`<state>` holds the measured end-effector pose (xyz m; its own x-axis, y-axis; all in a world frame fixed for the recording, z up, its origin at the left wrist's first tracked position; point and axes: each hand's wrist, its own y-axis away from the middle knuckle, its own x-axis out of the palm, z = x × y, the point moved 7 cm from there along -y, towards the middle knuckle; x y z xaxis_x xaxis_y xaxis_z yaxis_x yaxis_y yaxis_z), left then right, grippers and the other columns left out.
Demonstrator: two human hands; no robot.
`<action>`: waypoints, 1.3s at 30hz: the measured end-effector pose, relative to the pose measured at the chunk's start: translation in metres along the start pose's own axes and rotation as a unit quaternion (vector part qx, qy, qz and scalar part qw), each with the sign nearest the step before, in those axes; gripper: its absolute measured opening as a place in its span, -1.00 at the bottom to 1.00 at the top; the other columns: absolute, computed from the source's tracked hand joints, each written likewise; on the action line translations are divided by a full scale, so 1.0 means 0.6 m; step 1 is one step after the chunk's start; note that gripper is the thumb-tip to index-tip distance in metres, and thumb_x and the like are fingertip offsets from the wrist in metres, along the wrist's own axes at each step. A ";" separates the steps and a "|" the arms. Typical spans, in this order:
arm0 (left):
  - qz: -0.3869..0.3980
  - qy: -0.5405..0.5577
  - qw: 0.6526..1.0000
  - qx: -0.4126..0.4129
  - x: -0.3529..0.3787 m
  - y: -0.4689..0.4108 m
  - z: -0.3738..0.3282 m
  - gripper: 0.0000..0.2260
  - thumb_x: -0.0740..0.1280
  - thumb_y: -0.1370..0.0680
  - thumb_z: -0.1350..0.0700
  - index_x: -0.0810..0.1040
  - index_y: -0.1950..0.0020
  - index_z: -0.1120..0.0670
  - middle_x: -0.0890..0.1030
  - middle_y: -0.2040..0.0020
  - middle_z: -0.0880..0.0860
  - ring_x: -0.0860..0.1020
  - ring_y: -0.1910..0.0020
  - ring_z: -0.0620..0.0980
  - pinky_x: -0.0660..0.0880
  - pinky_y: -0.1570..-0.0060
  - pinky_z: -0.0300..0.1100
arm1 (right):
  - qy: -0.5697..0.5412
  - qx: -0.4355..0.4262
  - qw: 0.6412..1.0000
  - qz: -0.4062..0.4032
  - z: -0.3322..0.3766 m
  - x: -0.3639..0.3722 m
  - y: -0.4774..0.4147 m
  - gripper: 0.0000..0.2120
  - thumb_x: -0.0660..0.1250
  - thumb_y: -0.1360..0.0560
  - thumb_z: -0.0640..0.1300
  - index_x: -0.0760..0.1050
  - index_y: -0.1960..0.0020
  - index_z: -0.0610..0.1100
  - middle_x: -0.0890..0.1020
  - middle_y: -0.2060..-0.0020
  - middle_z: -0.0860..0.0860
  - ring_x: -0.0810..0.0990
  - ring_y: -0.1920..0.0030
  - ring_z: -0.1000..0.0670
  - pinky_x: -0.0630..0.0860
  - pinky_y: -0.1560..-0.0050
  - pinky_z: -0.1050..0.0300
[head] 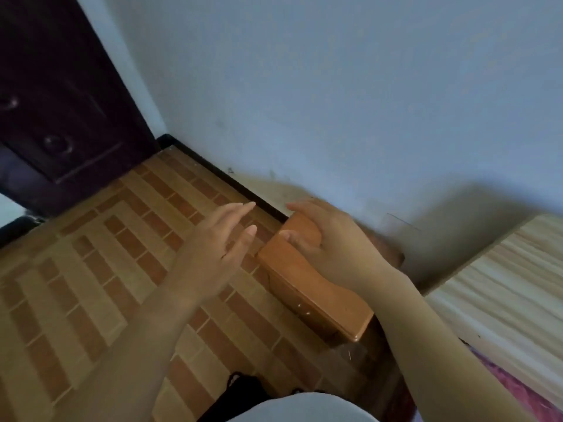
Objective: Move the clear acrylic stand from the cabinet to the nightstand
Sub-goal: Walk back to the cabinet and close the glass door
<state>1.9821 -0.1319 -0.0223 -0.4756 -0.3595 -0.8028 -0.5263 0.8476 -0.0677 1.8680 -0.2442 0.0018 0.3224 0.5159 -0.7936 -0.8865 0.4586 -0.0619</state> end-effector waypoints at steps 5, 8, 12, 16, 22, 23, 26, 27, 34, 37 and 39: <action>-0.045 -0.001 0.996 -0.080 -0.069 0.058 0.081 -0.55 -0.02 -0.55 -0.25 0.24 -0.41 -0.19 0.29 -0.41 -0.16 0.23 -0.38 -0.21 0.28 -0.34 -0.04 | -0.015 -0.070 0.995 0.075 0.093 0.073 -0.057 -0.56 0.20 -0.52 0.12 0.29 -0.37 0.08 0.41 -0.34 0.10 0.47 -0.13 0.15 0.36 -0.10 0.30; -0.068 -0.009 0.990 -0.123 -0.114 0.102 0.137 -0.54 -0.03 -0.53 -0.27 0.24 -0.40 -0.21 0.29 -0.41 -0.18 0.23 -0.37 -0.23 0.27 -0.33 -0.06 | -0.028 -0.100 0.988 0.116 0.152 0.128 -0.085 -0.56 0.19 -0.50 0.16 0.29 -0.36 0.12 0.39 -0.36 0.12 0.46 -0.20 0.13 0.46 -0.22 0.11; -0.100 -0.016 0.979 -0.178 -0.179 0.166 0.215 -0.56 -0.01 -0.55 -0.26 0.24 -0.40 -0.21 0.28 -0.39 -0.22 0.17 -0.32 -0.32 0.15 -0.26 -0.22 | -0.014 -0.149 0.977 0.153 0.238 0.203 -0.123 -0.55 0.20 -0.51 0.15 0.28 -0.37 0.11 0.38 -0.37 0.13 0.36 -0.33 0.12 0.31 -0.30 0.19; -0.137 0.002 0.967 -0.214 -0.253 0.222 0.311 -0.58 0.00 -0.54 -0.27 0.25 -0.39 -0.24 0.27 -0.34 -0.28 0.20 -0.32 -0.32 0.17 -0.26 -0.22 | 0.001 -0.191 0.965 0.177 0.348 0.290 -0.168 -0.55 0.21 -0.51 0.16 0.28 -0.38 0.14 0.35 -0.39 0.17 0.32 -0.35 0.16 0.18 -0.24 0.37; -0.191 0.014 0.938 -0.290 -0.376 0.318 0.455 -0.59 0.05 -0.53 -0.25 0.25 -0.37 -0.25 0.21 -0.26 -0.36 0.16 -0.23 -0.39 0.14 -0.22 -0.27 | 0.010 -0.261 0.937 0.234 0.536 0.414 -0.226 -0.56 0.21 -0.51 0.15 0.26 -0.37 0.16 0.34 -0.38 0.20 0.30 -0.35 0.18 0.09 -0.13 0.42; -0.195 0.005 0.934 -0.298 -0.395 0.334 0.476 -0.59 0.05 -0.53 -0.26 0.25 -0.37 -0.25 0.21 -0.25 -0.36 0.17 -0.23 -0.38 0.14 -0.22 -0.26 | 0.012 -0.266 0.934 0.238 0.563 0.434 -0.236 -0.56 0.21 -0.51 0.15 0.26 -0.37 0.17 0.34 -0.38 0.21 0.30 -0.35 0.17 0.13 -0.16 0.35; -0.222 -0.005 0.919 -0.325 -0.449 0.384 0.539 -0.58 0.03 -0.52 -0.28 0.27 -0.36 -0.24 0.25 -0.26 -0.33 0.20 -0.24 -0.35 0.19 -0.24 -0.24 | 0.014 -0.286 0.922 0.259 0.636 0.494 -0.264 -0.56 0.21 -0.50 0.16 0.27 -0.36 0.18 0.34 -0.37 0.23 0.30 -0.35 0.18 0.16 -0.19 0.29; -0.234 -0.002 0.913 -0.333 -0.464 0.400 0.558 -0.57 0.01 -0.51 -0.30 0.27 -0.36 -0.24 0.26 -0.27 -0.33 0.22 -0.25 -0.35 0.20 -0.26 -0.22 | 0.012 -0.295 0.917 0.268 0.659 0.514 -0.272 -0.57 0.21 -0.50 0.16 0.27 -0.35 0.18 0.35 -0.37 0.23 0.30 -0.35 0.18 0.17 -0.20 0.28; -0.294 0.014 0.881 -0.371 -0.537 0.462 0.676 -0.57 0.06 -0.53 -0.27 0.29 -0.37 -0.22 0.25 -0.23 -0.45 0.16 -0.13 -0.64 0.15 -0.05 -0.54 | 0.008 -0.368 0.871 0.325 0.797 0.631 -0.331 -0.57 0.20 -0.50 0.15 0.29 -0.35 0.15 0.39 -0.34 0.22 0.29 -0.33 0.20 0.21 -0.27 0.26; -0.301 0.005 0.877 -0.376 -0.575 0.457 0.742 -0.59 0.05 -0.53 -0.24 0.31 -0.36 -0.20 0.26 -0.20 -0.48 0.17 -0.14 -0.64 0.15 -0.02 -0.62 | 0.003 -0.383 0.859 0.341 0.844 0.685 -0.379 -0.58 0.19 -0.50 0.16 0.31 -0.34 0.15 0.40 -0.33 0.20 0.31 -0.31 0.20 0.20 -0.18 0.33; -0.312 0.004 0.870 -0.381 -0.608 0.445 0.798 -0.58 0.04 -0.52 -0.25 0.32 -0.34 -0.21 0.31 -0.24 -0.38 0.20 -0.16 -0.60 0.15 -0.05 -0.59 | 0.009 -0.395 0.850 0.349 0.879 0.725 -0.424 -0.58 0.18 -0.50 0.16 0.31 -0.34 0.13 0.39 -0.34 0.18 0.32 -0.33 0.17 0.21 -0.20 0.30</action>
<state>2.3525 0.4127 -0.0308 0.0661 -0.6622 -0.7464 -0.9972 -0.0168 -0.0734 2.4088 0.2450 -0.0086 -0.3722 0.4481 -0.8128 -0.8086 -0.5865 0.0468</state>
